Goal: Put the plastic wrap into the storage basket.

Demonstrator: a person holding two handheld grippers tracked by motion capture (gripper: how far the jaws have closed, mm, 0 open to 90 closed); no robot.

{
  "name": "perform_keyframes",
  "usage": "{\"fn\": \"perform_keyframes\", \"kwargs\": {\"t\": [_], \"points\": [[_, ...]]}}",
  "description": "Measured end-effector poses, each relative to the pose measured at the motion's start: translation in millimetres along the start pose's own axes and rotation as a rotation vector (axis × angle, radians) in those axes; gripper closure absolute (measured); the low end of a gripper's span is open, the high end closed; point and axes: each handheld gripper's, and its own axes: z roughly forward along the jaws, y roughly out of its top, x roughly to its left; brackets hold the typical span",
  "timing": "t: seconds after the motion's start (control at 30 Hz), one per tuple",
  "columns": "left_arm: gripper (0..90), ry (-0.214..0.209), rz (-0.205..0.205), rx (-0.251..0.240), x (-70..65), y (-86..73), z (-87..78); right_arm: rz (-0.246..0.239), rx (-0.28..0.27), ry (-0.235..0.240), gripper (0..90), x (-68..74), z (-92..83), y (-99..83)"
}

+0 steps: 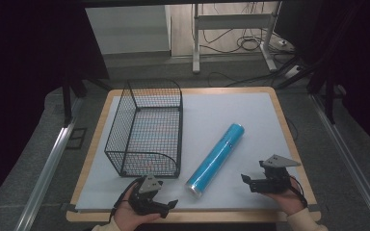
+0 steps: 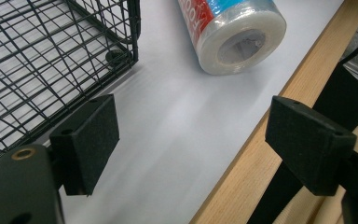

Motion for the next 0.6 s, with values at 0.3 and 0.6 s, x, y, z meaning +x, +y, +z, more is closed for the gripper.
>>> {"fn": "perform_keyframes", "kwargs": {"t": [0.3,0.6], "points": [[17.2,0.004,0.004,0.004,-2.9,5.3,-0.1,-0.033,0.011,-0.015,11.4,0.5,-4.3,-4.3],[18.6,-0.032,0.042,0.005,-20.5,21.5,-4.0,-0.028,0.006,-0.016,11.6,-3.1,-8.9,-5.8]]}}
